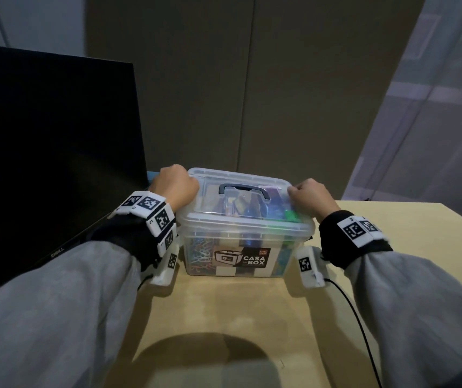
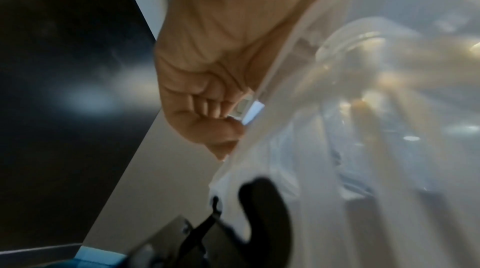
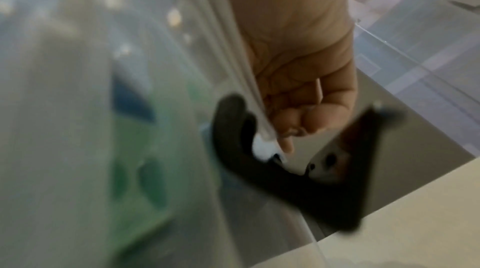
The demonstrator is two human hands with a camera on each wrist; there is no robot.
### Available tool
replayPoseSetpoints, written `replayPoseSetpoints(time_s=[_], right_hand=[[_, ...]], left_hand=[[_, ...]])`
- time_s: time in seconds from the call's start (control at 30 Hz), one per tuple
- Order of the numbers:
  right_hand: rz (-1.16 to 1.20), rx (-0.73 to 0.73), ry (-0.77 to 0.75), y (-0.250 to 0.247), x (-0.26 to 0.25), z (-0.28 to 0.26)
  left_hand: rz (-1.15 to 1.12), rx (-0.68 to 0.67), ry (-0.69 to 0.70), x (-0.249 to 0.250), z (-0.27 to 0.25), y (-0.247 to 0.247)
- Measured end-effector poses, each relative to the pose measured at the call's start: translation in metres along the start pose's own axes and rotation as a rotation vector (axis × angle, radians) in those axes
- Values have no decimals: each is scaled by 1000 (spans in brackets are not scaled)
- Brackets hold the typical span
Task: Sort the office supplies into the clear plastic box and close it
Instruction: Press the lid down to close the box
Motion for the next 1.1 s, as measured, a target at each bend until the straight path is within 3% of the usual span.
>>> replayPoseSetpoints(time_s=[0.2, 0.3, 0.43, 0.63, 0.8, 0.87, 1.03, 1.1], right_hand=[[346, -30, -36, -24, -7, -7], [433, -42, -125, -37, -10, -14], [211, -33, -233, -37, -5, -19], [-179, 150, -469, -33, -17, -33], [-584, 249, -469, -30, -30, -55], [-611, 275, -468, -37, -37, -57], [-378, -126, -587, -29, -54, -62], [-373, -134, -587, -24, -56, -62]], left_hand=[[-686, -91, -309, -16, 21, 12], [-899, -110, -425, -26, 21, 16], [-975, -51, -469, -37, 24, 15], [-1032, 93, -531, -61, 25, -1], [-1021, 163, -540, -77, 26, -8], [-1027, 171, -542, -81, 27, -7], [-1018, 159, -535, -81, 28, -5], [-1012, 166, -533, -81, 26, -5]])
Point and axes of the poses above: each hand's wrist, its own z-axis towards the middle knuckle, its own y-axis out of the palm, x = y × z, the point moved 6 cm from there along z, towards the middle knuckle, and after that the axes turned 6 degrees about x, right-handed, at the moved point
